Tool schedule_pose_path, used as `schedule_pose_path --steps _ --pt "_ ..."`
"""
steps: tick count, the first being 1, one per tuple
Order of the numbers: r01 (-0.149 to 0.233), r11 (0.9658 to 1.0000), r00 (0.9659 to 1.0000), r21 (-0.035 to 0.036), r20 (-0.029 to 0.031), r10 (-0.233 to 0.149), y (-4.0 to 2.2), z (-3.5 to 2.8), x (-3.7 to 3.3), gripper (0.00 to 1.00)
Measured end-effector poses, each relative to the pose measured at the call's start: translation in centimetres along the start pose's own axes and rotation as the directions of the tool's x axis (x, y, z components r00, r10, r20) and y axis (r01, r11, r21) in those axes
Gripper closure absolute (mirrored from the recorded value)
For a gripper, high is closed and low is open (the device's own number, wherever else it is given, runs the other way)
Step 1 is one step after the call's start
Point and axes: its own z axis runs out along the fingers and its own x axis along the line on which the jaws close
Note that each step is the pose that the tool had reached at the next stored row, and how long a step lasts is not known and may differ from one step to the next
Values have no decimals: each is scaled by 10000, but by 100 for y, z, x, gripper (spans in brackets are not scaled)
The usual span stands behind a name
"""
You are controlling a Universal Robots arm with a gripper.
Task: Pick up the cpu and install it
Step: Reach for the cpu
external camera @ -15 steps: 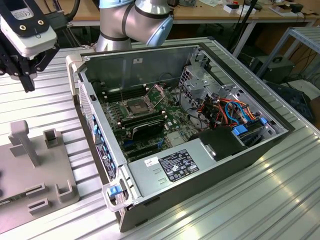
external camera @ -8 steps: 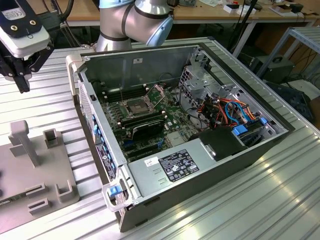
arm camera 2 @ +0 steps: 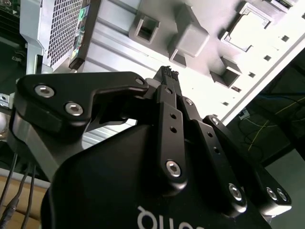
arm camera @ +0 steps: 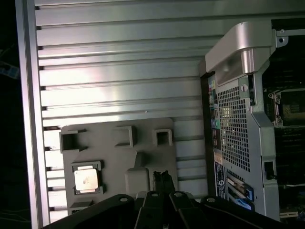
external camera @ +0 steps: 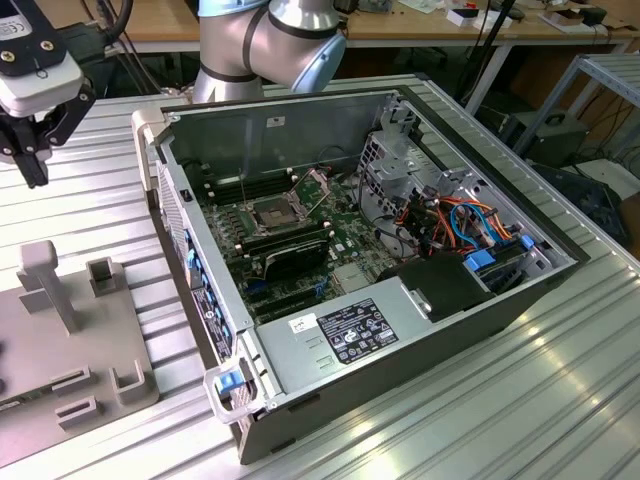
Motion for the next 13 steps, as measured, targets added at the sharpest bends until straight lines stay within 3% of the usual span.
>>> schedule_pose_path --steps 13 --pt "0 10000 10000 0 0 0 -15 -3 206 89"
